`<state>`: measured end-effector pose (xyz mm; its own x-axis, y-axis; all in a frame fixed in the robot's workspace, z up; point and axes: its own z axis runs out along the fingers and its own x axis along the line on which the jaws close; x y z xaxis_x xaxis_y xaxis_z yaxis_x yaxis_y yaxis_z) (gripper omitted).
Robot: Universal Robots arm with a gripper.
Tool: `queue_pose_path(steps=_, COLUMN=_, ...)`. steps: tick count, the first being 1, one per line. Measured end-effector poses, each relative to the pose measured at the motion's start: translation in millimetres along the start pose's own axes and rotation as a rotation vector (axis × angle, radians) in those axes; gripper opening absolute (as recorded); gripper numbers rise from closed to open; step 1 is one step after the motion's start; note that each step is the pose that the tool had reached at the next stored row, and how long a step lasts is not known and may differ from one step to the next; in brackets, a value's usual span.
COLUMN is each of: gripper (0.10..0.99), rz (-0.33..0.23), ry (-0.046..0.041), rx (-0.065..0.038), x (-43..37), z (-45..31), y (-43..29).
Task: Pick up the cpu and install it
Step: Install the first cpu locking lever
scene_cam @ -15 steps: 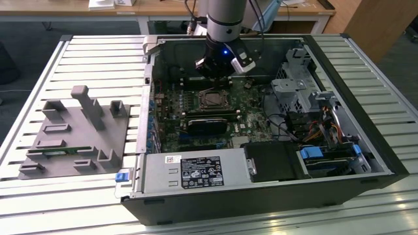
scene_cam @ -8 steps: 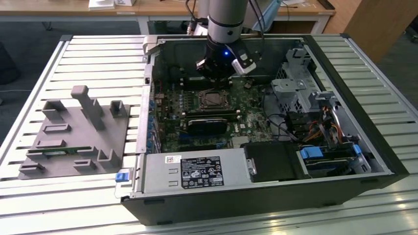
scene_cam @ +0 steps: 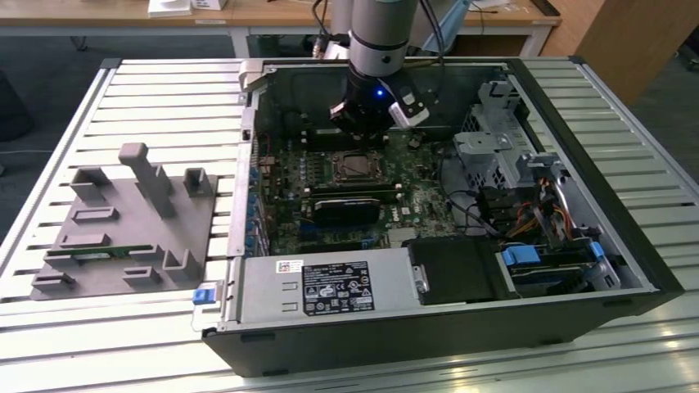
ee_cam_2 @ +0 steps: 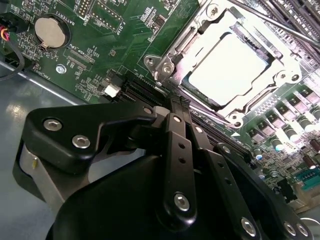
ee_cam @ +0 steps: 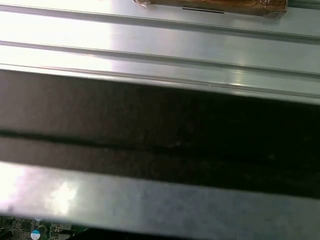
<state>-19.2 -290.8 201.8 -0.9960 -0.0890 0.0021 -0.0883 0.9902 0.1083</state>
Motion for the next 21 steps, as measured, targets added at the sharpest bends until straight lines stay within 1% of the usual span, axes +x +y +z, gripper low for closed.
queue_pose_path(steps=13, gripper=0.106, rz=0.0, ry=0.0001, rx=0.0, x=-0.1, z=-1.4, y=0.2)
queue_pose_path(steps=17, gripper=0.106, rz=0.0, ry=0.0009, rx=0.01, x=-0.1, z=-0.9, y=0.1)
queue_pose_path(steps=21, gripper=0.106, rz=0.0, ry=0.0014, rx=0.017, x=-0.1, z=0.5, y=0.0)
